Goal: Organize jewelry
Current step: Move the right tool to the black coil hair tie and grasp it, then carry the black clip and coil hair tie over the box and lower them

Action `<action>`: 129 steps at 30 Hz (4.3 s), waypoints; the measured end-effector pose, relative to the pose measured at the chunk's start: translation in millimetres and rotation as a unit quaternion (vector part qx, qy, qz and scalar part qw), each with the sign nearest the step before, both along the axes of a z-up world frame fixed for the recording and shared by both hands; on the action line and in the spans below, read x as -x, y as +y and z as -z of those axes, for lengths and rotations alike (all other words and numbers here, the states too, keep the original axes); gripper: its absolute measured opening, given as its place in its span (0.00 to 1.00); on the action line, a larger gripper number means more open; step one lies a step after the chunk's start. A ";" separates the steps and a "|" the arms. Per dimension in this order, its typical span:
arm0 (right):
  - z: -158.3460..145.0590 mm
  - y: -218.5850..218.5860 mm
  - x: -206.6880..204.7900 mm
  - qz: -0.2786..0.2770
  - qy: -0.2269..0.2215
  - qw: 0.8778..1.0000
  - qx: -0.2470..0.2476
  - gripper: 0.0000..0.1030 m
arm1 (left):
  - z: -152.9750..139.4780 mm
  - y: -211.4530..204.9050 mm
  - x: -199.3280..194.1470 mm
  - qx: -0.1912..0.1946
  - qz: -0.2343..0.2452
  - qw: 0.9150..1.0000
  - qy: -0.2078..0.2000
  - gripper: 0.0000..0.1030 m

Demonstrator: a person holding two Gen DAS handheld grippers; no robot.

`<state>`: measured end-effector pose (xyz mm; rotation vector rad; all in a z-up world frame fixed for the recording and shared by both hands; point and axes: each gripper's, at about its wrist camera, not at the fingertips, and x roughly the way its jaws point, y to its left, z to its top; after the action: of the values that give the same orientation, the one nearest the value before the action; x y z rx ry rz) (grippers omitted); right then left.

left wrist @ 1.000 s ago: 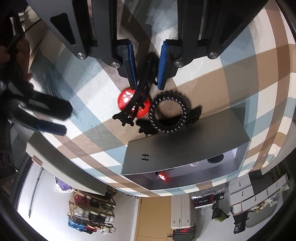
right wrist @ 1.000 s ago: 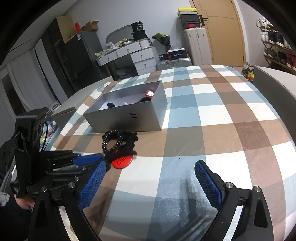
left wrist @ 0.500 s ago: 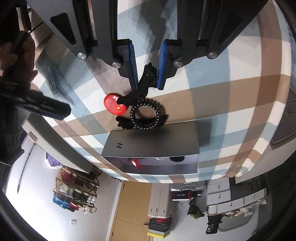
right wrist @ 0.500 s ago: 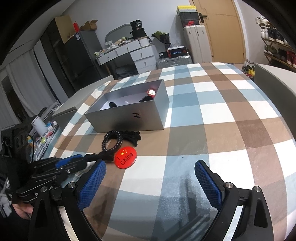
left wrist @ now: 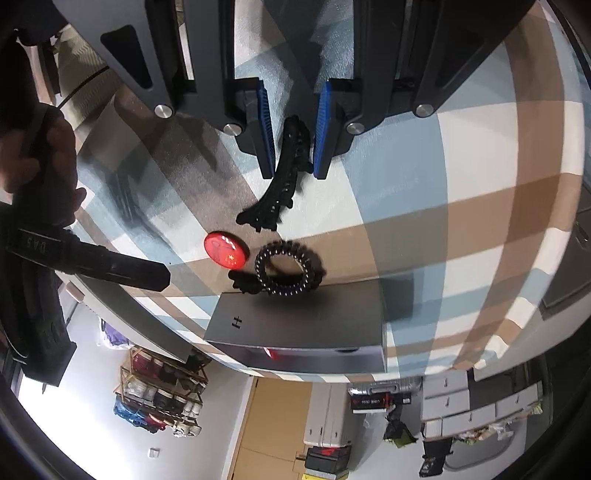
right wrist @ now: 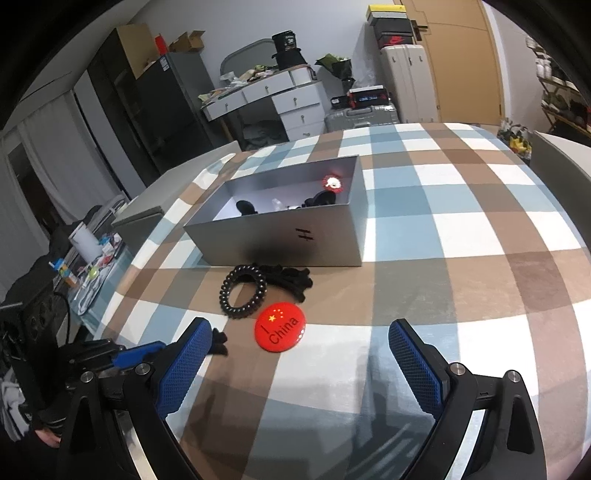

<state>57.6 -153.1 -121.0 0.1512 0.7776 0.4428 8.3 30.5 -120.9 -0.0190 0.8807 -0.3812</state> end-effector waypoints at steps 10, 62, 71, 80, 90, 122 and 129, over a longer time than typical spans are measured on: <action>3.6 -5.8 1.4 0.005 0.007 1.000 -0.011 0.94 | -1.5 -24.9 -12.0 -0.034 0.037 0.999 -0.003 0.57; 20.0 126.4 -43.6 -0.037 -0.012 0.983 0.182 0.65 | -20.1 80.7 16.3 -0.002 -0.143 0.987 -0.073 0.14; 19.8 116.8 -36.4 -0.047 -0.018 0.982 0.182 0.45 | -21.8 76.0 18.4 -0.005 -0.135 0.988 -0.072 0.14; 11.1 95.5 -25.8 -0.055 -0.010 0.989 0.134 0.21 | -23.0 75.0 15.5 -0.005 -0.143 0.988 -0.057 0.14; 22.8 109.2 -41.5 -0.079 0.009 0.984 0.157 0.23 | -23.2 68.0 12.6 -0.014 -0.140 0.989 -0.047 0.14; -73.9 35.0 -31.3 -0.053 -0.100 0.994 0.002 0.09 | -83.4 25.5 -42.4 0.003 -0.090 0.989 -0.114 0.14; -79.0 27.1 -56.1 -0.045 -0.105 0.993 -0.009 0.09 | -84.2 10.2 -76.0 0.012 -0.072 0.991 -0.112 0.14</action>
<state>113.7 -126.0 -42.0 0.0844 0.5762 0.5425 84.3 40.7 -36.7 -0.0597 0.6477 -0.2522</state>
